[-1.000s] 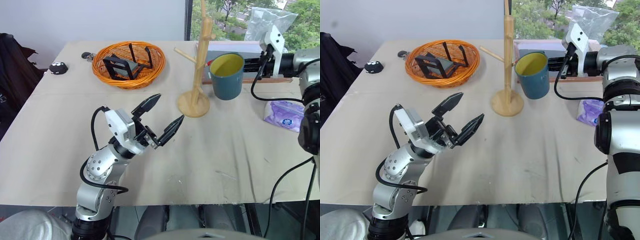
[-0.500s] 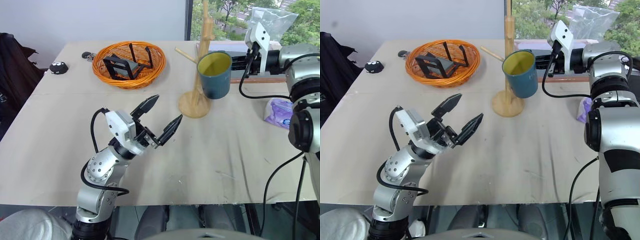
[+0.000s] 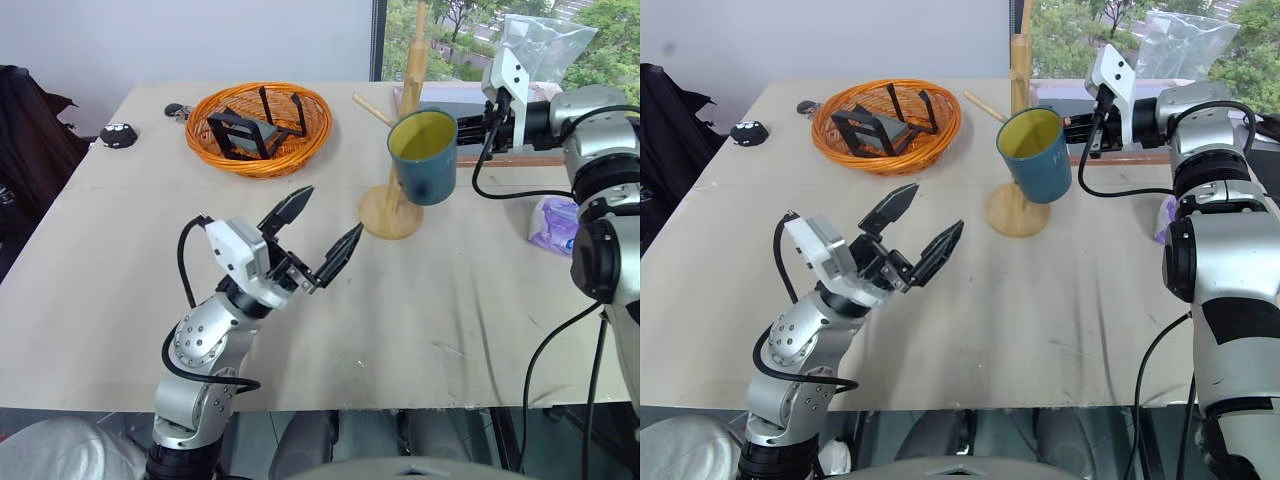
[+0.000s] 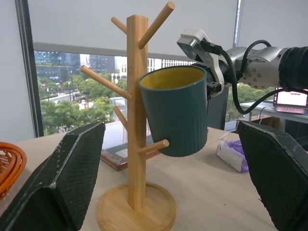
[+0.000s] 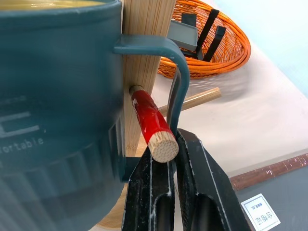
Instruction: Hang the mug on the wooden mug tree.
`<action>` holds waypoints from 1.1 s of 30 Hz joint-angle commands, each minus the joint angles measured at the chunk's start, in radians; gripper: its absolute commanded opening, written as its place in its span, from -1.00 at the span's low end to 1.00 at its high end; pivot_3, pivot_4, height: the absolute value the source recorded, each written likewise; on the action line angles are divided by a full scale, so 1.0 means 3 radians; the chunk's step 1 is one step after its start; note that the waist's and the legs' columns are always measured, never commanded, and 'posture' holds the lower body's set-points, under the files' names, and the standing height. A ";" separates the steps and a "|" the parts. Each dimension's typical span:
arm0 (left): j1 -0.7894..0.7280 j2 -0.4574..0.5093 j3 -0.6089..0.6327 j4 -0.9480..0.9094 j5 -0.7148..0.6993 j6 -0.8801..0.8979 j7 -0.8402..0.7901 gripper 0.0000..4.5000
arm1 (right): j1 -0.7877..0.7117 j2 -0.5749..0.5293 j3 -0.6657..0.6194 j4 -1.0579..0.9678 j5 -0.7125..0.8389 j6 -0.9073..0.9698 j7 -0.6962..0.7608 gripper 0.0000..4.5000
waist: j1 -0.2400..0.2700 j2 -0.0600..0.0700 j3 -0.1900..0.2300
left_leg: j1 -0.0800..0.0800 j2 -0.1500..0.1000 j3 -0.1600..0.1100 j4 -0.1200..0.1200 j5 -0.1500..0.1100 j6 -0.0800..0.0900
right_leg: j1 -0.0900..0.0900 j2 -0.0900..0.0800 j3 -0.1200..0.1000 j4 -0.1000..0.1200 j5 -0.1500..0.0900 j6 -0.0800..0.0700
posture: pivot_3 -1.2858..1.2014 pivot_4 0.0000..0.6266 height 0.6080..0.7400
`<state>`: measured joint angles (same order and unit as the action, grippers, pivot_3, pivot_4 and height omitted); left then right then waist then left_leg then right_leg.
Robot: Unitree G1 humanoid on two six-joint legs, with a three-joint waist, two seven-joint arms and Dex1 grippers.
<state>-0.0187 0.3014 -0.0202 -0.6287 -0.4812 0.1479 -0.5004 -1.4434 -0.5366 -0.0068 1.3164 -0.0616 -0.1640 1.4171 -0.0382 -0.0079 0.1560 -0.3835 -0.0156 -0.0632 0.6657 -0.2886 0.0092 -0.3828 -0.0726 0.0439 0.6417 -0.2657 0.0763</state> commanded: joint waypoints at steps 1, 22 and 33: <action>-0.0022 0.0008 -0.0032 -0.0210 -0.0063 0.0018 0.0015 1.00 | -0.0088 -0.0015 -0.0040 -0.0106 0.0036 -0.0036 -0.0012 -0.98 | 0.0000 0.0000 0.0000 | 0.0000 0.0000 0.0000 0.0000 0.0000 0.0000 | 0.0000 0.0000 0.0000 0.0000 0.0000 0.0000 | 0.03 -0.52 1.00; -0.0032 0.0016 -0.0023 0.0024 -0.0099 -0.0047 -0.0187 1.00 | -0.0045 -0.0665 -0.0284 -0.0202 0.0266 0.0205 0.0089 0.99 | 0.0018 0.0000 0.0001 | -0.0001 -0.0001 0.0000 -0.0001 0.0000 0.0000 | 0.0000 -0.0001 0.0000 -0.0002 0.0000 0.0000 | 0.03 -0.52 1.00; 0.0676 0.0516 0.0110 -0.0030 0.0054 0.0470 -0.0163 1.00 | 0.3030 -0.0732 -0.1143 -0.3259 0.1283 0.1283 -0.0227 0.99 | 0.0075 -0.0009 -0.0007 | -0.0001 0.0007 -0.0014 -0.0005 -0.0002 0.0002 | 0.0007 0.0000 -0.0010 0.0000 -0.0001 -0.0002 | 0.03 -0.52 1.00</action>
<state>0.1709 0.4381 0.0072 -0.6042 -0.4919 0.2747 -0.5485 -0.6651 -0.8061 -0.2839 0.5915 0.2591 0.1759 1.4454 -0.0157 -0.0105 0.1539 -0.3846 -0.0138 -0.0672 0.6638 -0.2906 0.0119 -0.3820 -0.0729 0.0421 0.6415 -0.2662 0.0758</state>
